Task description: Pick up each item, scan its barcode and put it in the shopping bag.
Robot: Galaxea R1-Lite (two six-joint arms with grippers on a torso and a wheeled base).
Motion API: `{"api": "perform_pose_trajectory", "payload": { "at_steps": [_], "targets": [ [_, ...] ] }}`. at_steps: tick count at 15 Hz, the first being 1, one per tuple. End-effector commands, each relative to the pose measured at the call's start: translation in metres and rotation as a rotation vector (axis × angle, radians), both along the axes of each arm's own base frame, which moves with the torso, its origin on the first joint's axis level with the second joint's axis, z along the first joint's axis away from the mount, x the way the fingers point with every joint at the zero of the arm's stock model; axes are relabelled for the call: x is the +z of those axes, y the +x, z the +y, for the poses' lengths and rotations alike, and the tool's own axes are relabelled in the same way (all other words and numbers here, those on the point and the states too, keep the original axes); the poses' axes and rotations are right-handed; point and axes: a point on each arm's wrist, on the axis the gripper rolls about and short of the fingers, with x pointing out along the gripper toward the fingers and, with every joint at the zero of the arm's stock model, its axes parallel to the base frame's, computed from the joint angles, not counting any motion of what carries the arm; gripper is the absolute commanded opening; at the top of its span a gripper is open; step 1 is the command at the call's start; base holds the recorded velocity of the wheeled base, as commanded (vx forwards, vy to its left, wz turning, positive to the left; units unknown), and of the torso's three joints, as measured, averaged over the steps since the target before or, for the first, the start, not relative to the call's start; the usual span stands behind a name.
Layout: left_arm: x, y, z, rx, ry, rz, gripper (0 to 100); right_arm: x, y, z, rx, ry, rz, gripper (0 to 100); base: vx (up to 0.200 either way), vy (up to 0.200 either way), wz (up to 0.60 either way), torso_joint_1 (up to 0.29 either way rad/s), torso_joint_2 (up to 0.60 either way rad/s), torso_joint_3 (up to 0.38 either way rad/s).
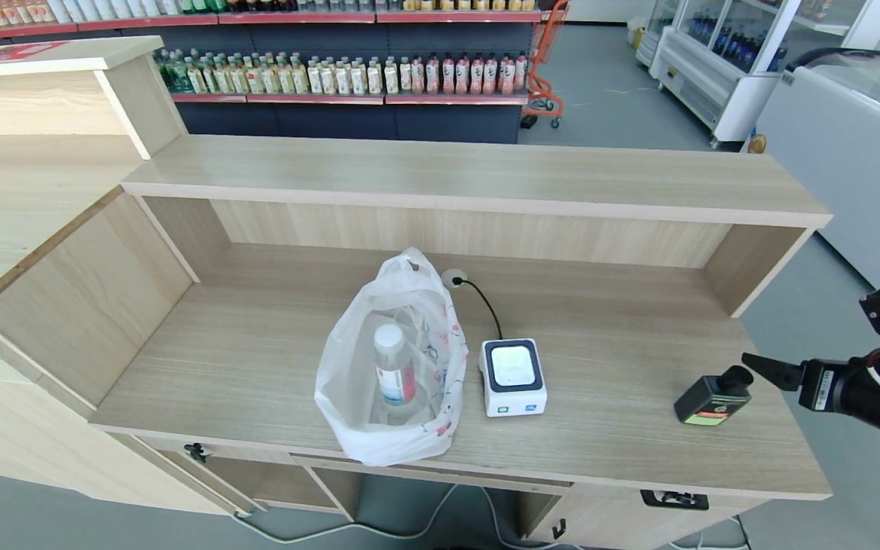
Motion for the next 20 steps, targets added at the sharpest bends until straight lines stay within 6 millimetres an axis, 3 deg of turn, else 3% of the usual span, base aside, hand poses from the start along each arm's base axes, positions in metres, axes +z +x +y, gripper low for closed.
{"api": "perform_pose_trajectory", "payload": {
  "at_steps": [1,12,16,20],
  "targets": [
    [0.000,0.000,0.000,0.000,-0.001,0.000,100,-0.005,-0.006,0.000,-0.002,0.005,0.022,100,0.000,-0.200,0.00,0.002,0.01,0.002],
    [0.000,0.000,0.000,0.000,-0.001,0.000,100,-0.011,-0.024,0.006,0.031,-0.086,0.052,100,0.000,-0.200,0.00,0.003,0.00,0.004],
    [0.000,0.000,0.000,0.000,0.000,0.000,100,-0.028,-0.041,0.010,0.106,-0.223,0.122,100,0.000,0.000,0.00,0.000,0.00,0.000],
    [0.000,0.000,0.000,0.000,0.000,0.000,100,-0.029,-0.019,0.028,0.251,-0.285,0.189,100,0.000,0.000,0.00,0.000,0.00,0.000]
  ]
}}
